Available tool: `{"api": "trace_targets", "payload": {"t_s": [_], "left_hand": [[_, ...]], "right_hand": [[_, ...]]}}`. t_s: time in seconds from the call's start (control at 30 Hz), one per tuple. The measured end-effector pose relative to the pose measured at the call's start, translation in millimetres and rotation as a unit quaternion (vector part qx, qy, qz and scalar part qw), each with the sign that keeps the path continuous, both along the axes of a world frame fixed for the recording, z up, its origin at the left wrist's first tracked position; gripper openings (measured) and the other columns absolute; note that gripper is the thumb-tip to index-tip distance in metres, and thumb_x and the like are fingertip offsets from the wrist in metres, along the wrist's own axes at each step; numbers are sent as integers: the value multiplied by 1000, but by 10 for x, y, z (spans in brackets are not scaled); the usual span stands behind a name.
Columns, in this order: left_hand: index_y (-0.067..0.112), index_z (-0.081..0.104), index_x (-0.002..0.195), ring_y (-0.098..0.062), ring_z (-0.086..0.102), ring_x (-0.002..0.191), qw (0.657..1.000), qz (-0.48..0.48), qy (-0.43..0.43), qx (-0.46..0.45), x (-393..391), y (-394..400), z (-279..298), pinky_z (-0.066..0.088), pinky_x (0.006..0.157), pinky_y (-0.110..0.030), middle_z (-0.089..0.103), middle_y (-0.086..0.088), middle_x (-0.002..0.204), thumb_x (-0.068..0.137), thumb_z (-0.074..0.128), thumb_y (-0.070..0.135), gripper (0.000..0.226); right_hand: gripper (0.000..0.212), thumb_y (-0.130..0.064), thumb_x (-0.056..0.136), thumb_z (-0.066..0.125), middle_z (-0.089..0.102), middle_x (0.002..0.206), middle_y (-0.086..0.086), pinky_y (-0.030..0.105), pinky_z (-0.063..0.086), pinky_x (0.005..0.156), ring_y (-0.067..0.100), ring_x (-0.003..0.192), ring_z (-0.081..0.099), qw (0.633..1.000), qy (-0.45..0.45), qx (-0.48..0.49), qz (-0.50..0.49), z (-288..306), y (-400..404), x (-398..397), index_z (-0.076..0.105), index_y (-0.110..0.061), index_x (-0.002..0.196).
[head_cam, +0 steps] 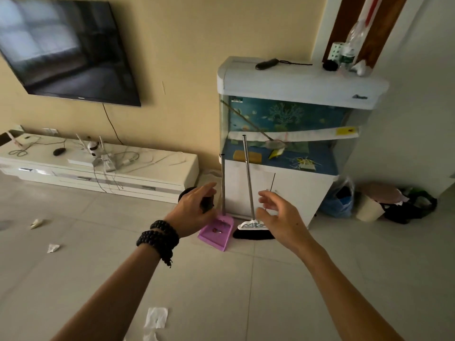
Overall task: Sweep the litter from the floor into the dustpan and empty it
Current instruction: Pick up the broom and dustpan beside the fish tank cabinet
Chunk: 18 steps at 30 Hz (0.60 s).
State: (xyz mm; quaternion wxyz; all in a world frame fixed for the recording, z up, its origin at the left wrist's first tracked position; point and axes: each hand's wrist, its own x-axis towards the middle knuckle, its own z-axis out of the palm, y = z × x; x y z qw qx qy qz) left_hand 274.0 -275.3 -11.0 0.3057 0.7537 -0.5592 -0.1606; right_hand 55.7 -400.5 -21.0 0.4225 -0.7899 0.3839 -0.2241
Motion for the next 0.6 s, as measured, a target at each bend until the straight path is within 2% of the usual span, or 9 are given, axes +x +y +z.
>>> {"api": "trace_targets", "payload": {"t_s": [0.13,0.3,0.53,0.6], "left_hand": [[13,38,153,-23,57,131,1000,9,11,14,470,-625,-92,51,106,-38,60,-9,143,91,69,16,69],[17,37,154,-24,60,124,999,11,18,47,1092,-1639,-300,53,106,-46,59,-6,144,92,69,19,69],[18,37,154,-23,55,132,992,19,39,116,1985,-3140,-916,46,113,-42,61,-6,143,93,69,23,69],[17,39,153,-23,57,130,989,16,52,139,2210,-3488,-1182,45,112,-39,63,-6,141,93,69,22,68]], "right_hand": [[47,-33,92,57,55,121,-17,17,40,85,2,111,52,1000,6,9,-4,-116,-579,458,48,-29,138],[44,-34,91,57,57,120,-16,18,43,86,2,109,54,999,1,32,-12,-361,-1581,1072,52,-31,134],[41,-29,92,57,60,121,-10,29,52,90,6,108,56,992,19,121,-32,-991,-2998,1986,54,-27,133],[41,-29,91,57,61,118,-9,24,52,85,6,105,58,987,20,150,-48,-1200,-3329,2232,55,-27,132]]}}
